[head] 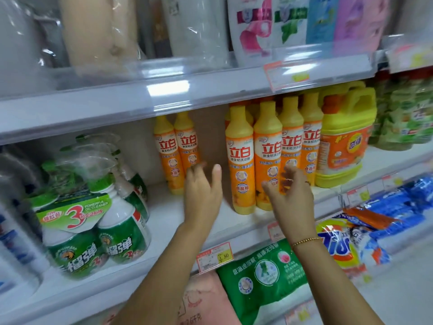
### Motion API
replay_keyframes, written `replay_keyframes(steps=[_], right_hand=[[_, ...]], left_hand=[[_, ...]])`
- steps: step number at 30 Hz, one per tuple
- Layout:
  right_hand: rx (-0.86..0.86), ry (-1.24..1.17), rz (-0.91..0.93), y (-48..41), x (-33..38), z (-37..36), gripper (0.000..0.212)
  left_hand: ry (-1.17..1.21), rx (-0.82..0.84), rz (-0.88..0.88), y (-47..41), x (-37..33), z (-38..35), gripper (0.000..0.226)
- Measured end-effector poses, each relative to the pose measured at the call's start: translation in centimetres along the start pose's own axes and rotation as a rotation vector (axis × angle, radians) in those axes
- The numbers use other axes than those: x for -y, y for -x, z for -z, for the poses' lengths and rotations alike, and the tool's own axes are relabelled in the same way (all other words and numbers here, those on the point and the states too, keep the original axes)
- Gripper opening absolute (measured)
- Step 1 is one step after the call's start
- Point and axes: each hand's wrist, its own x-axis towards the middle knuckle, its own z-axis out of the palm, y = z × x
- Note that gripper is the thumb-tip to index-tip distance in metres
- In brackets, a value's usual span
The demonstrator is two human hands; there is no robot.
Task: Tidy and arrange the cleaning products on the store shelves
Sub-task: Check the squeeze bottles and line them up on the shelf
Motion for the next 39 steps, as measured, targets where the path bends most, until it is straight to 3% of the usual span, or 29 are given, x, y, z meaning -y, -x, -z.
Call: replay_keyframes(steps=[5, 14, 20, 27, 31, 39], right_hand=[[0.062, 0.190, -0.055, -1.3, -1.0, -1.3, 0.060], [0.116, 0.387, -0.095, -1.0, 0.3, -2.6, 0.054], [0.277, 0.360, -0.037, -0.5, 1.9, -5.1, 0.056], [0.493, 0.286, -0.089, -0.5, 2.2, -11.6, 0.037], [0.520, 0.365, -0.096, -1.3, 2.3, -13.3, 0.032], [0.525, 0.397, -0.048, -1.9, 1.5, -14.8, 0.041]], left_hand=[[0.165, 0.197, 0.065, 2.8, -2.1, -2.2, 0.063], [0.176, 0.214, 0.188, 2.4, -1.0, -2.8, 0.058], [0.206, 0.137, 0.185, 1.9, 2.6, -0.1, 0.052], [0.159, -0.013, 0.302, 0.0, 6.3, 3.0, 0.043], [0.142, -0.073, 0.350, -1.1, 7.0, 3.0, 0.043], [0.188, -0.165, 0.350, -2.2, 8.3, 1.7, 0.040]])
